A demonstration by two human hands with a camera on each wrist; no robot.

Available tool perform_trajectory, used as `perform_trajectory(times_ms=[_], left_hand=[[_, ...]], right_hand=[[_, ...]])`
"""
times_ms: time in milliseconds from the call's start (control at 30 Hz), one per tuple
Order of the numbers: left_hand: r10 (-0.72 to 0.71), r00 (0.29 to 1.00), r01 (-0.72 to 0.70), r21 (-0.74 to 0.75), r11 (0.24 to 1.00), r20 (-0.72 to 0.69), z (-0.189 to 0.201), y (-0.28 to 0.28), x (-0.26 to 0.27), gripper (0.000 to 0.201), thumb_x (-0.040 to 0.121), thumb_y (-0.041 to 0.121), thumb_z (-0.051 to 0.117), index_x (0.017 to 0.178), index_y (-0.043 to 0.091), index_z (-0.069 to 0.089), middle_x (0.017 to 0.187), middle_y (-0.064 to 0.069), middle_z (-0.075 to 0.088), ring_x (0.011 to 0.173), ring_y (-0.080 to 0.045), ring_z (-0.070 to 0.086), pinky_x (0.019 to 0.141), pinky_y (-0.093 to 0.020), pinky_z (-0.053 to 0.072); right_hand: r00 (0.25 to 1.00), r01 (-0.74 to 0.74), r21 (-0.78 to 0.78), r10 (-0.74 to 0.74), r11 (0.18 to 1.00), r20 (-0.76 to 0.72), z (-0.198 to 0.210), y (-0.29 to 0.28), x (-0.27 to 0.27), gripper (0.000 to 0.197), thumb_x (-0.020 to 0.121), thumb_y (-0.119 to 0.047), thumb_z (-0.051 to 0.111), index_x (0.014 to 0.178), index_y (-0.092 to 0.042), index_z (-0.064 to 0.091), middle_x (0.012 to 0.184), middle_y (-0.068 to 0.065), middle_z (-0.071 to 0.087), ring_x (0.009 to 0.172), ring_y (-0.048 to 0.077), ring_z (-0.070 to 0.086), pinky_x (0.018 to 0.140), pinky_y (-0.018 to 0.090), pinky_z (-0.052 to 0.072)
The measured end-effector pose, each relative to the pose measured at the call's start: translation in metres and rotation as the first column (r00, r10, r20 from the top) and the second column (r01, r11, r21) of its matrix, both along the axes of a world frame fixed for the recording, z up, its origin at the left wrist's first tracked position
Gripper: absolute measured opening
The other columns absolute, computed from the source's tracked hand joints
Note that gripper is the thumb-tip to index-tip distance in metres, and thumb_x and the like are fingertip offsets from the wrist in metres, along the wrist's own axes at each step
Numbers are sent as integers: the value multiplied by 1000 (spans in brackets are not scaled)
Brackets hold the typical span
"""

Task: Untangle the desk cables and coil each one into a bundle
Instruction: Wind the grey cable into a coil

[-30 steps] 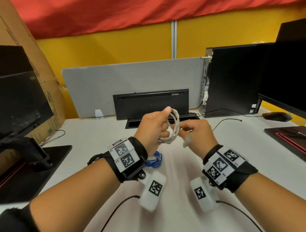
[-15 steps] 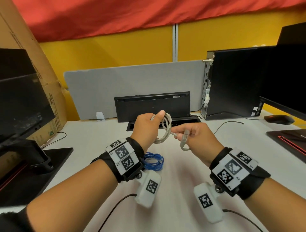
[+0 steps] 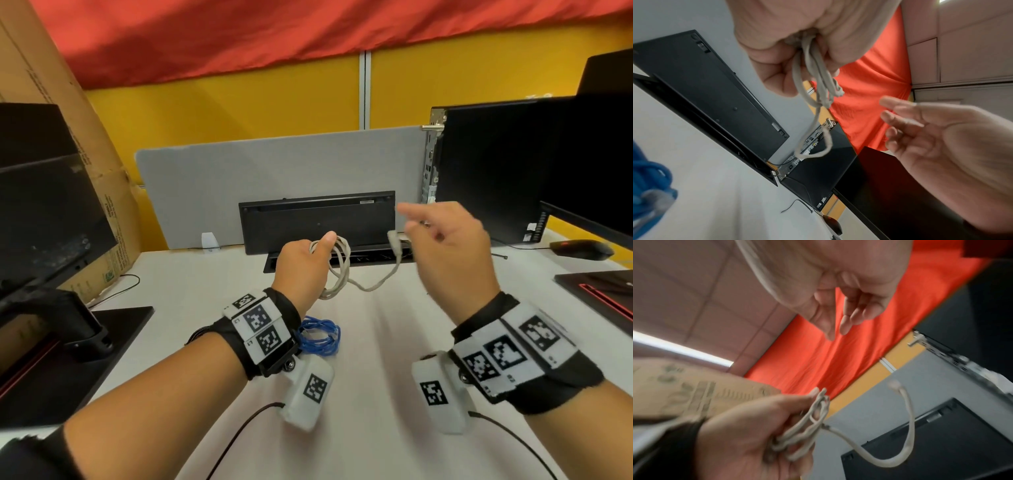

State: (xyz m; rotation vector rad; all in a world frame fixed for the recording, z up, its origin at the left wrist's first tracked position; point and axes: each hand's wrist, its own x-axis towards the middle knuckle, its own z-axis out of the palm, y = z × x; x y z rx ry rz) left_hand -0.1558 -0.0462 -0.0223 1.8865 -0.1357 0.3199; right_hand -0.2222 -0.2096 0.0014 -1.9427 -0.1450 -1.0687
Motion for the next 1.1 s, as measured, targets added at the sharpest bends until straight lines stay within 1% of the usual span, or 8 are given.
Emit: perform_trajectory(times_ms=[133, 233, 367, 567, 733, 900, 967, 1100], left_hand=[[-17, 1000, 18, -24, 1000, 18, 0, -8, -2, 48, 96, 41, 52, 79, -3, 60, 70, -19, 49, 62, -25, 44, 62, -39, 45], [-27, 999, 28, -39, 999, 20, -1, -12, -4, 50, 96, 40, 53, 83, -8, 61, 69, -19, 56, 60, -22, 52, 65, -41, 54], [-43, 999, 43, -13, 999, 28, -4, -15, -6, 42, 96, 40, 51, 75, 3, 56, 65, -13, 51, 54, -16, 49, 51, -26, 49], [-184, 980, 176, 102, 979, 77, 5, -8, -7, 45, 96, 38, 52, 68, 4, 51, 61, -13, 46, 57, -22, 43, 61, -36, 41], [-261, 956, 206, 322, 924, 136, 13, 3, -3, 56, 98, 42, 46, 77, -11, 53, 65, -13, 42, 56, -22, 40, 59, -41, 43], [-259, 952, 180, 391, 903, 161, 15, 6, 1, 53, 99, 42, 45, 77, -6, 56, 69, -18, 55, 59, -25, 48, 60, -40, 46], [-231, 957, 147, 393, 908, 174, 17, 4, 4, 49, 99, 40, 45, 69, 3, 52, 65, -11, 54, 59, -19, 49, 60, -35, 45], [-174, 971, 85, 441, 893, 166, 15, 4, 8, 45, 100, 42, 43, 67, 11, 49, 58, 3, 43, 53, -11, 38, 54, -23, 30]], right_hand=[[979, -182, -368, 136, 912, -149, -14, 26, -2, 20, 87, -11, 64, 95, -23, 78, 84, -8, 58, 75, -2, 48, 69, 12, 35], [959, -185, -478, 51, 859, -278, -28, 36, 7, 15, 90, -27, 62, 96, -22, 75, 85, -9, 45, 72, 1, 41, 64, 10, 27], [921, -131, -528, -93, 839, -377, -32, 44, 14, 21, 95, -30, 57, 95, -18, 73, 92, -3, 39, 80, 9, 41, 70, 17, 31], [757, -405, 12, 343, 914, -556, -15, 32, 11, 33, 93, -13, 58, 63, -27, 62, 70, -12, 54, 63, -4, 49, 59, 12, 33], [530, -310, 607, 663, 732, -529, -2, 16, 12, 25, 93, -16, 54, 69, -14, 60, 73, 0, 53, 67, 16, 42, 59, 29, 39], [591, -290, 667, 677, 686, -439, 5, 9, 11, 24, 96, -15, 53, 73, -6, 56, 52, 1, 57, 71, 23, 58, 83, 37, 54], [616, -261, 728, 690, 634, -380, 6, 14, 11, 31, 98, -14, 51, 68, -6, 54, 51, 5, 54, 64, 24, 60, 78, 40, 59], [624, -241, 774, 704, 585, -338, 6, 16, 7, 25, 101, -12, 46, 88, 2, 62, 51, 1, 38, 50, 17, 43, 58, 38, 58]])
